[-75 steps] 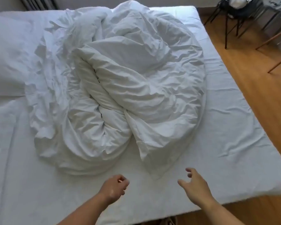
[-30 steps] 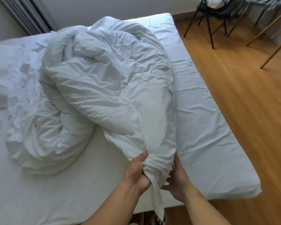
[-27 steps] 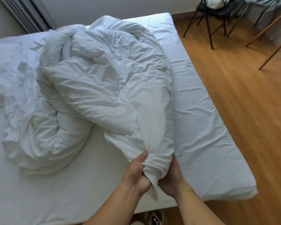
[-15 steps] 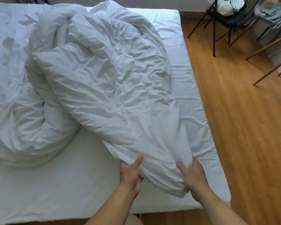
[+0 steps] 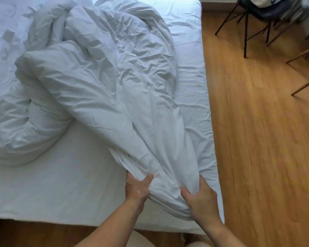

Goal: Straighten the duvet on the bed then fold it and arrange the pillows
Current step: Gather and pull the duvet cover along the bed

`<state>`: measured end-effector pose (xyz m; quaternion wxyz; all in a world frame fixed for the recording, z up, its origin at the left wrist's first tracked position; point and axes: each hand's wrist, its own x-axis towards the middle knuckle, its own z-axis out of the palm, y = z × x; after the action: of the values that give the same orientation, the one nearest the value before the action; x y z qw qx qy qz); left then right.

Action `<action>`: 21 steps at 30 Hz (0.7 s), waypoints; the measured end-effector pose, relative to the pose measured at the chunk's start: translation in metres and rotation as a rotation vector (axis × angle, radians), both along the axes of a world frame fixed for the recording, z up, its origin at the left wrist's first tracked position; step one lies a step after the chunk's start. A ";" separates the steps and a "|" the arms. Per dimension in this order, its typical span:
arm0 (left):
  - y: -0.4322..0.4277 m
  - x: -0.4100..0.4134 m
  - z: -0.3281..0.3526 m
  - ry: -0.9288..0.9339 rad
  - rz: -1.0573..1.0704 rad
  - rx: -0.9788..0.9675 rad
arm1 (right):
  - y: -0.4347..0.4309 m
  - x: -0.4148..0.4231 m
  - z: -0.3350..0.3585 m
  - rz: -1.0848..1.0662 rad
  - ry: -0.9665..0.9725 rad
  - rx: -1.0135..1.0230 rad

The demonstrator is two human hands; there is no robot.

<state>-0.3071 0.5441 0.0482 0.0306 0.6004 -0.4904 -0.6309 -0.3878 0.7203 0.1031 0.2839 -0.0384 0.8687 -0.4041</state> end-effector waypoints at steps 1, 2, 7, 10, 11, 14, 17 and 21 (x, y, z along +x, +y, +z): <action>0.018 -0.003 0.001 -0.017 0.002 -0.024 | 0.016 -0.009 0.000 0.041 0.011 -0.001; 0.033 -0.004 0.002 -0.037 -0.004 -0.037 | 0.031 -0.016 -0.001 0.081 0.025 0.004; 0.125 -0.009 0.007 -0.087 0.000 -0.050 | 0.116 -0.048 -0.003 0.177 0.024 0.024; 0.171 -0.009 -0.004 -0.160 0.010 -0.062 | 0.157 -0.058 -0.007 0.187 0.004 0.065; 0.183 -0.008 -0.011 -0.192 0.009 -0.063 | 0.168 -0.059 -0.014 0.186 0.008 0.086; 0.205 -0.006 -0.037 -0.276 0.033 -0.030 | 0.189 -0.057 -0.047 0.167 0.006 0.173; 0.209 -0.010 -0.074 -0.302 0.058 0.002 | 0.193 -0.054 -0.093 0.152 0.014 0.249; 0.195 -0.020 -0.124 -0.259 0.126 0.111 | 0.183 -0.058 -0.164 0.133 0.019 0.275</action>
<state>-0.3266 0.7391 -0.0756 -0.0267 0.7071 -0.4158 -0.5713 -0.4461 0.9028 -0.0612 0.3043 -0.0605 0.9141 -0.2610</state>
